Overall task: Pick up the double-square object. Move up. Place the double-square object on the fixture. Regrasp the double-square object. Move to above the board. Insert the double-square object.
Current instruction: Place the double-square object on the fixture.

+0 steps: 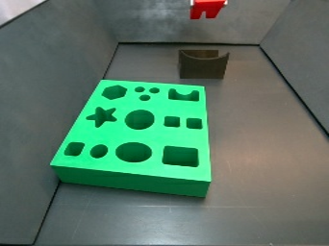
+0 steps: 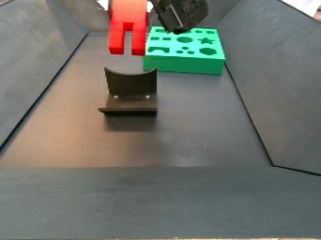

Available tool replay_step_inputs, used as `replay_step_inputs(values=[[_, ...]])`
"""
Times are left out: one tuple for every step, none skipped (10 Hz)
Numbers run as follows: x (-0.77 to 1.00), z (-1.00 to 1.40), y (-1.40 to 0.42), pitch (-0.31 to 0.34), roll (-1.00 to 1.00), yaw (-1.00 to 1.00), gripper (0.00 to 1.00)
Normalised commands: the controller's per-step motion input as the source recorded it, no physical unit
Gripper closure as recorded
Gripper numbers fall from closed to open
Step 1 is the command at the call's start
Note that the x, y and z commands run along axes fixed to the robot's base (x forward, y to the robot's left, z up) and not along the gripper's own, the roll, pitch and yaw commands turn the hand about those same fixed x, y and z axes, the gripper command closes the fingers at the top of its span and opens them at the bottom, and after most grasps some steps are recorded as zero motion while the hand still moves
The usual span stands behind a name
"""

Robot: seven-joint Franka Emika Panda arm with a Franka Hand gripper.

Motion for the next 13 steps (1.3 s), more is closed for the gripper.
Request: replay_step_inputs(values=[[0.07,-0.01,0.03,0.111,-0.28,-0.02,1.0],[0.13,-1.0,0.13,0.141,-1.0,0.0,1.0],[0.13,-1.0,0.14,0.141,-1.0,-0.01,1.0],[0.14,-1.0,0.14,0.175,-0.98,-0.07,1.0],[0.15,-1.0,0.14,0.173,-0.77,-0.1,1.0],[0.16,-1.0,0.14,0.15,-0.6,-0.13,1.0],[0.16,-1.0,0.14,0.131,-0.48,-0.14,1.0],[0.17,-1.0,0.14,0.096,-0.28,-0.16,1.0],[0.18,-0.95,0.14,0.055,-0.2,-0.16,1.0],[0.15,-0.74,0.11,0.026,-0.18,-0.16,1.0],[0.12,-0.53,0.08,0.0,-0.17,-0.15,1.0],[0.1,-0.35,0.07,-0.024,-0.16,-0.13,1.0],[0.07,-0.24,0.05,-0.043,-0.12,-0.1,1.0]])
